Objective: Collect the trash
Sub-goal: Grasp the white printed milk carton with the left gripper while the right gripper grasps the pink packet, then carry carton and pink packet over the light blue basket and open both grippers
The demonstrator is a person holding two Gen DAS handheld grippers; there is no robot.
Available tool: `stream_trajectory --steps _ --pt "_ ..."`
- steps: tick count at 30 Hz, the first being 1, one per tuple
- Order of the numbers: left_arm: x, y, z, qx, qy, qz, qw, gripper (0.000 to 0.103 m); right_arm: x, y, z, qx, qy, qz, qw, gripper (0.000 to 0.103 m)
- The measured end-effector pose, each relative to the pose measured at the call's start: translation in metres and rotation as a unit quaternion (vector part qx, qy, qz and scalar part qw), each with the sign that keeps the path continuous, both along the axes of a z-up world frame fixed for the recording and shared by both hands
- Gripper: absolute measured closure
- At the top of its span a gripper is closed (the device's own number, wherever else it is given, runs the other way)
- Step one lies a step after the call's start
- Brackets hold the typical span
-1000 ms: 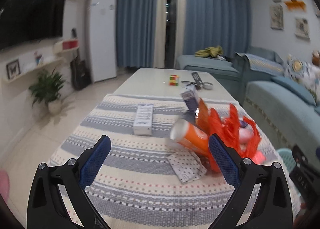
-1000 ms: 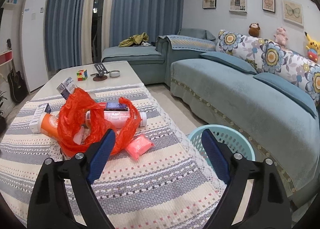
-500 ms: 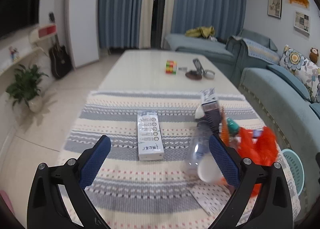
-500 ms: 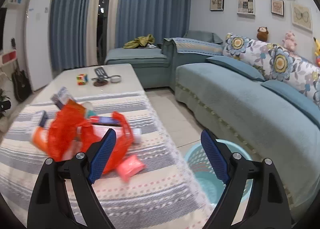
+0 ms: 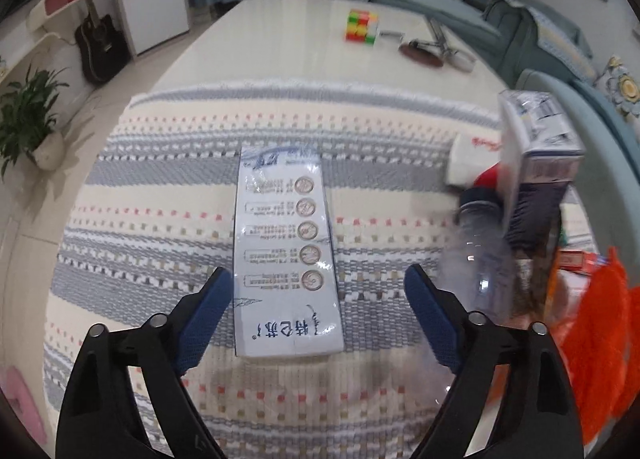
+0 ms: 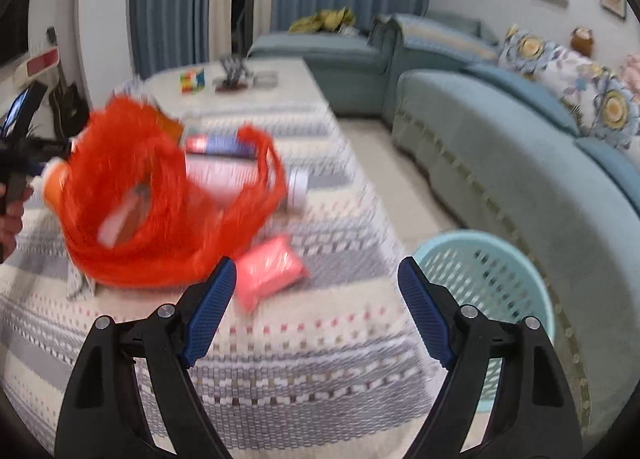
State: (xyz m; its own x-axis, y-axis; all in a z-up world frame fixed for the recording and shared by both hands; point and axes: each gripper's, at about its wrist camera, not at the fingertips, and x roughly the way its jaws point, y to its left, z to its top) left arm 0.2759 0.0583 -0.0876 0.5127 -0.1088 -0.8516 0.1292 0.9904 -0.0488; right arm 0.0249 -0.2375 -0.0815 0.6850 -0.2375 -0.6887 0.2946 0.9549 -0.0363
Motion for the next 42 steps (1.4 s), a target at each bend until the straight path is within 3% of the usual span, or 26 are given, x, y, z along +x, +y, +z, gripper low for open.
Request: stream_trajectory --steps 3,5,7,12,14,16,21,27,29,30,32,35,42 --pt "0.004 -0.007 0.003 0.025 -0.008 -0.001 0.9996 0.03 0.01 0.0 -0.013 0.035 0.017 0.006 0.999 0.024" --pt "0.005 -0.011 0.004 0.048 -0.01 0.001 0.9988 0.044 0.015 0.002 -0.018 0.047 0.025 0.014 0.998 0.024" --pt "0.004 -0.011 0.006 0.065 -0.009 0.005 0.9978 0.05 0.024 0.005 -0.023 0.062 0.039 0.014 0.997 0.025" --pt "0.007 0.0 0.008 0.048 -0.014 0.015 0.9986 0.048 0.039 -0.003 -0.032 0.107 0.059 -0.016 0.992 0.042" --pt "0.008 0.001 0.007 0.055 -0.015 0.015 0.9983 0.035 0.043 -0.006 -0.033 0.111 0.064 -0.031 0.991 0.044" --pt "0.009 0.002 0.003 0.057 -0.012 0.013 0.9982 0.034 0.046 -0.009 -0.034 0.126 0.065 -0.038 0.989 0.043" --pt "0.021 0.0 -0.013 0.03 0.017 0.011 0.9993 0.035 0.067 -0.009 -0.039 0.147 0.081 -0.054 0.984 0.043" --pt "0.02 -0.001 -0.018 0.024 0.005 0.011 0.9996 0.039 0.08 -0.007 -0.042 0.154 0.085 -0.067 0.982 0.043" --pt "0.021 -0.003 -0.019 0.028 0.003 0.008 0.9996 0.05 0.083 -0.008 -0.042 0.16 0.084 -0.072 0.981 0.043" --pt "0.023 -0.005 -0.02 0.03 0.003 0.007 0.9995 0.05 0.083 -0.009 -0.042 0.166 0.084 -0.075 0.98 0.043" --pt "0.021 -0.006 -0.018 0.035 -0.011 0.006 0.9993 0.051 0.083 -0.012 -0.042 0.174 0.083 -0.082 0.978 0.044" --pt "0.012 -0.004 -0.009 0.029 -0.039 0.006 0.9988 0.051 0.081 -0.015 -0.042 0.172 0.088 -0.09 0.977 0.063" --pt "-0.047 0.001 0.059 -0.045 -0.129 -0.039 0.9898 0.052 0.053 -0.016 -0.026 0.144 0.063 -0.084 0.984 0.069"
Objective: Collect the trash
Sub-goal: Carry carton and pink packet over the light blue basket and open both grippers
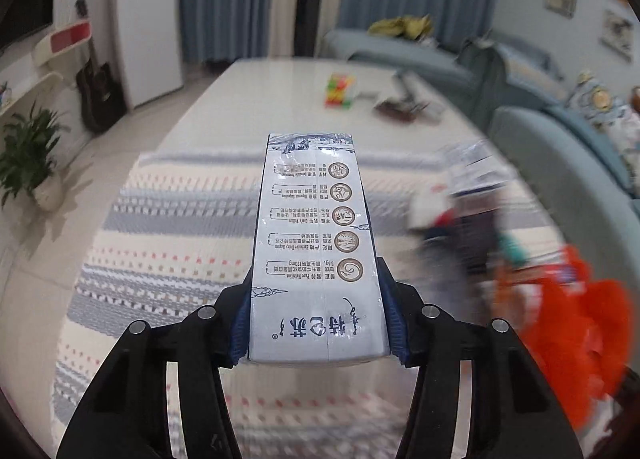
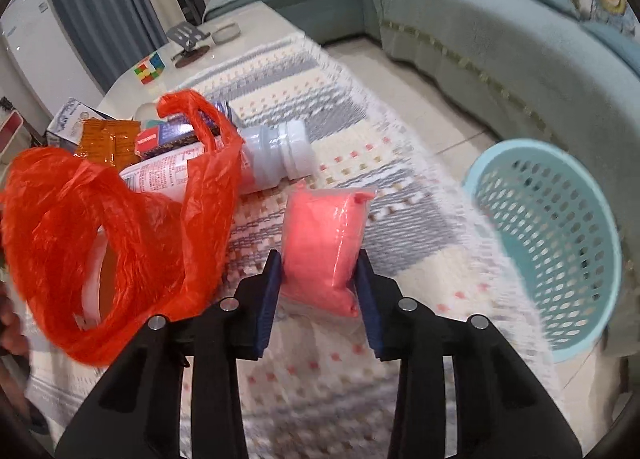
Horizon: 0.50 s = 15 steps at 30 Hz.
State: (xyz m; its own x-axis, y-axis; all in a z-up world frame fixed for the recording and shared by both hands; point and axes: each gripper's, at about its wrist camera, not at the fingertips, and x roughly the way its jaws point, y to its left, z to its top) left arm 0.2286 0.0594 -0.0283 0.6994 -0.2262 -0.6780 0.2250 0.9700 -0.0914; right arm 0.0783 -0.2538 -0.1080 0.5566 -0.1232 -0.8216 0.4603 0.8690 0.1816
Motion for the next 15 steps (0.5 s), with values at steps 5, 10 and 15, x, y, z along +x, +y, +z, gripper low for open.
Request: stream_trajectory --steps 5,10,15 --pt "-0.057 -0.032 0.06 -0.033 -0.056 -0.059 0.9961 0.052 -0.038 -0.009 0.032 -0.03 -0.042 -0.009 0.999 0.07" --pt "-0.111 -0.088 0.102 -0.074 -0.09 -0.122 0.9856 0.052 -0.081 -0.042 0.078 -0.047 -0.086 -0.042 0.994 0.07" --pt "-0.151 -0.171 0.116 -0.084 -0.097 -0.183 0.9747 0.052 -0.117 -0.085 0.114 -0.081 -0.106 -0.069 0.989 0.07"
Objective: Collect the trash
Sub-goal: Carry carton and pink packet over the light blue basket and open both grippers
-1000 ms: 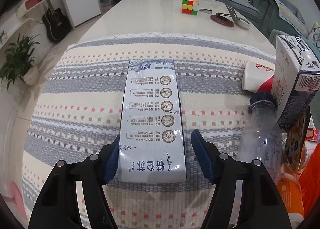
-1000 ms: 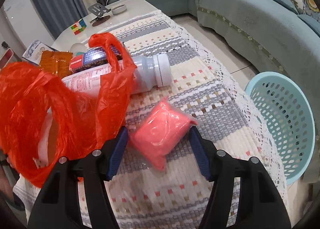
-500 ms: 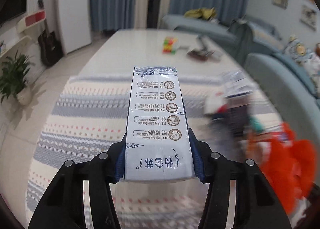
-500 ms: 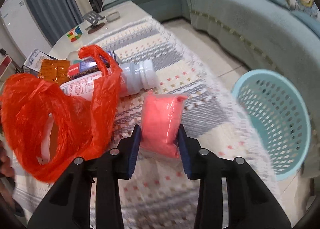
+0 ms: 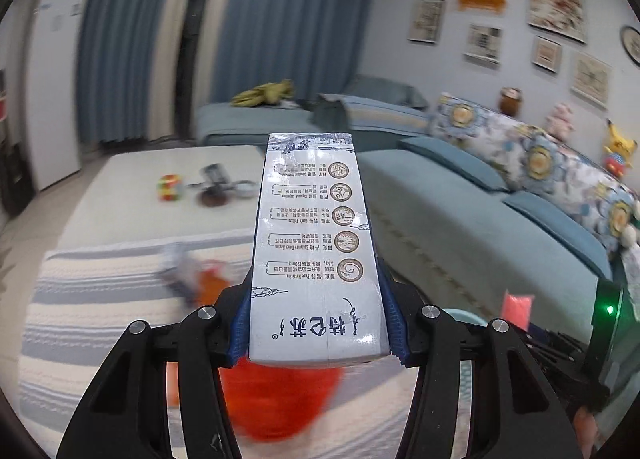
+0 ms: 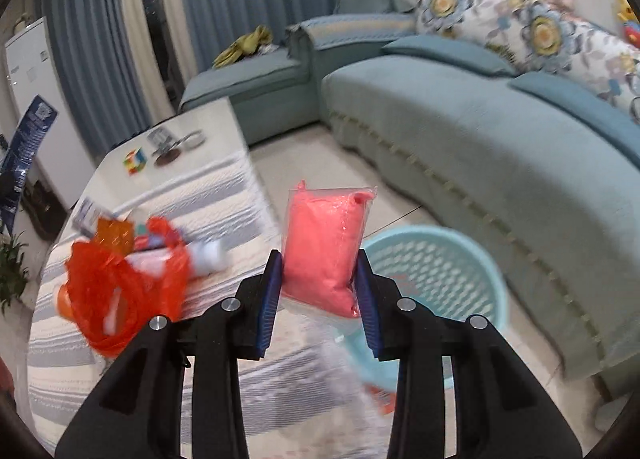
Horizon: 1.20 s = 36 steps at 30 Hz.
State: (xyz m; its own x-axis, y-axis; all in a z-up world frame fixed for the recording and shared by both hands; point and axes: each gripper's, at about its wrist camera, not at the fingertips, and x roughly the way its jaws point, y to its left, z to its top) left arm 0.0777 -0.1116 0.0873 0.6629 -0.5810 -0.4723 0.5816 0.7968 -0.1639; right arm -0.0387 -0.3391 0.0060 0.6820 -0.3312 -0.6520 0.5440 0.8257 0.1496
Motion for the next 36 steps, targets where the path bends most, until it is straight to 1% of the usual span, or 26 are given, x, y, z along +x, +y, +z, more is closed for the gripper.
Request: stream_trajectory --steps 3,5,8,10,13,16,17,18,19,20,22,25,27,28,30,33,36 --pt "-0.011 -0.05 -0.008 -0.001 0.013 -0.034 0.9994 0.052 -0.019 -0.027 0.006 -0.013 0.003 -0.018 1.0 0.07" --pt "-0.019 -0.085 -0.021 0.006 0.023 -0.051 0.9984 0.051 -0.028 -0.041 0.004 -0.015 0.007 -0.028 0.999 0.07" --pt "-0.027 -0.129 -0.045 0.023 0.038 -0.079 0.9959 0.051 -0.042 -0.069 -0.009 -0.008 0.019 -0.044 0.999 0.07" --pt "-0.03 -0.157 -0.064 0.039 0.05 -0.096 0.9934 0.051 -0.043 -0.081 -0.022 0.001 0.031 -0.05 0.998 0.07" --pt "-0.031 -0.179 -0.092 0.053 0.07 -0.111 0.9899 0.051 -0.045 -0.095 -0.046 0.016 0.053 -0.054 0.997 0.07" --pt "-0.028 -0.205 -0.13 0.075 0.109 -0.138 0.9816 0.051 -0.042 -0.102 -0.072 0.027 0.077 -0.054 0.995 0.07" --pt "-0.028 -0.207 -0.139 0.081 0.119 -0.147 0.9787 0.051 -0.04 -0.102 -0.08 0.03 0.083 -0.054 0.995 0.07" --pt "-0.027 -0.216 -0.155 0.091 0.141 -0.168 0.9713 0.052 -0.039 -0.104 -0.09 0.035 0.091 -0.054 0.994 0.07" --pt "-0.024 -0.218 -0.164 0.096 0.153 -0.176 0.9677 0.052 -0.038 -0.105 -0.098 0.041 0.096 -0.055 0.993 0.07" --pt "-0.023 -0.221 -0.178 0.102 0.17 -0.187 0.9622 0.052 -0.037 -0.107 -0.103 0.045 0.1 -0.056 0.992 0.07" --pt "-0.022 -0.229 -0.197 0.112 0.192 -0.197 0.9551 0.052 -0.036 -0.11 -0.117 0.058 0.108 -0.057 0.991 0.07" --pt "-0.02 -0.233 -0.218 0.12 0.207 -0.199 0.9502 0.052 -0.034 -0.113 -0.131 0.067 0.12 -0.056 0.989 0.07" --pt "-0.018 -0.233 -0.224 0.122 0.216 -0.202 0.9474 0.05 -0.033 -0.115 -0.137 0.071 0.123 -0.055 0.988 0.069" --pt "-0.016 -0.232 -0.224 0.122 0.217 -0.204 0.947 0.044 -0.032 -0.117 -0.139 0.073 0.121 -0.056 0.988 0.067" --pt "-0.015 -0.227 -0.223 0.121 0.21 -0.2 0.9495 0.035 -0.03 -0.121 -0.141 0.078 0.122 -0.054 0.988 0.063" --pt "-0.015 -0.215 -0.21 0.118 0.202 -0.2 0.9516 0.035 -0.031 -0.122 -0.14 0.074 0.124 -0.06 0.988 0.061" --pt "-0.014 -0.197 -0.197 0.114 0.185 -0.193 0.9568 0.034 -0.033 -0.118 -0.134 0.076 0.119 -0.059 0.988 0.059"
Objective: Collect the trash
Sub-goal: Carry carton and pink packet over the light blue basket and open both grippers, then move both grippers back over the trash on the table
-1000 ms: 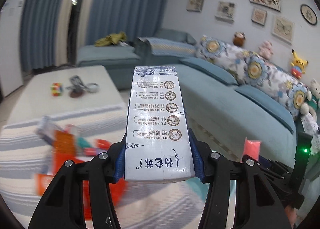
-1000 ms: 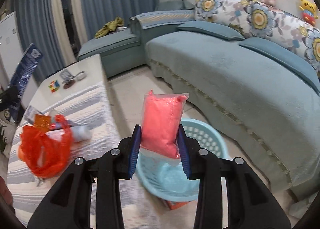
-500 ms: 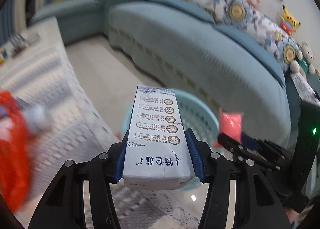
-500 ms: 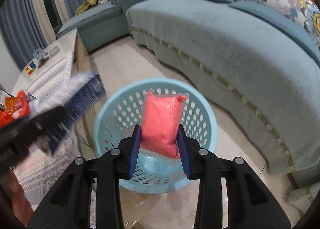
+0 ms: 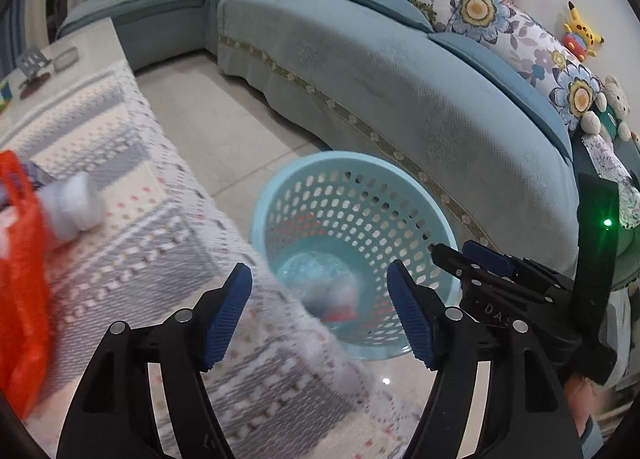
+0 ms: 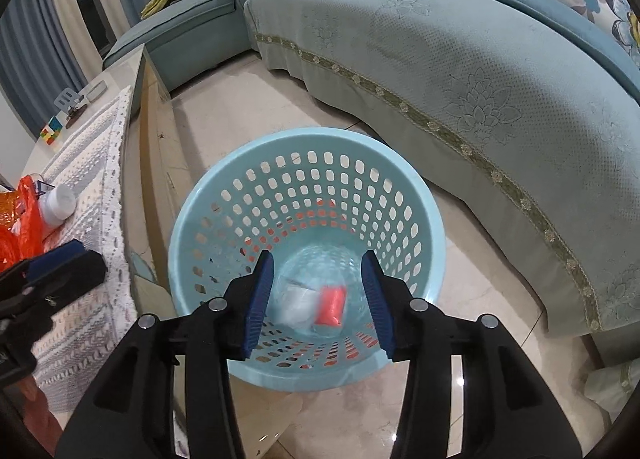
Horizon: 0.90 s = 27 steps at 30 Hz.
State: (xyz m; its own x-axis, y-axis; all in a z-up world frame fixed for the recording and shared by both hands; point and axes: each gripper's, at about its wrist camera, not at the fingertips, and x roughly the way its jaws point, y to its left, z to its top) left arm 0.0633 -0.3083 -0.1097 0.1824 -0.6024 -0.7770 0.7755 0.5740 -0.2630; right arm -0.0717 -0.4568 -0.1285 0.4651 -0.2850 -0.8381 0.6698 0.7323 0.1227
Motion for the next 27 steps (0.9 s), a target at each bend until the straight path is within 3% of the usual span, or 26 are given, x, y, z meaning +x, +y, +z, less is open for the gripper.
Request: stream_trajectory --steps 5,10,15,18,22,25,27 --pt "-0.002 0.034 0.03 -0.016 -0.028 0.03 0.999 0.034 -0.002 0.022 0.022 -0.013 -0.013 0.016 1.0 0.059" --pt "-0.009 0.091 0.069 -0.04 -0.065 0.084 0.9936 0.033 0.003 0.061 0.063 -0.038 -0.054 0.057 0.996 0.059" --pt "-0.009 0.173 0.104 -0.06 -0.097 0.164 0.9798 0.031 0.018 0.117 0.112 -0.074 -0.102 0.114 0.985 0.056" --pt "-0.002 0.228 0.115 -0.064 -0.107 0.221 0.9673 0.03 0.031 0.151 0.132 -0.082 -0.129 0.15 0.977 0.052" --pt "0.016 0.3 0.119 -0.053 -0.114 0.291 0.9485 0.028 0.054 0.199 0.145 -0.09 -0.145 0.199 0.965 0.052" --pt "0.03 0.332 0.118 -0.045 -0.116 0.318 0.94 0.028 0.072 0.232 0.148 -0.088 -0.153 0.228 0.957 0.052" --pt "0.043 0.348 0.115 -0.045 -0.108 0.324 0.9388 0.027 0.083 0.251 0.147 -0.09 -0.152 0.245 0.953 0.052"
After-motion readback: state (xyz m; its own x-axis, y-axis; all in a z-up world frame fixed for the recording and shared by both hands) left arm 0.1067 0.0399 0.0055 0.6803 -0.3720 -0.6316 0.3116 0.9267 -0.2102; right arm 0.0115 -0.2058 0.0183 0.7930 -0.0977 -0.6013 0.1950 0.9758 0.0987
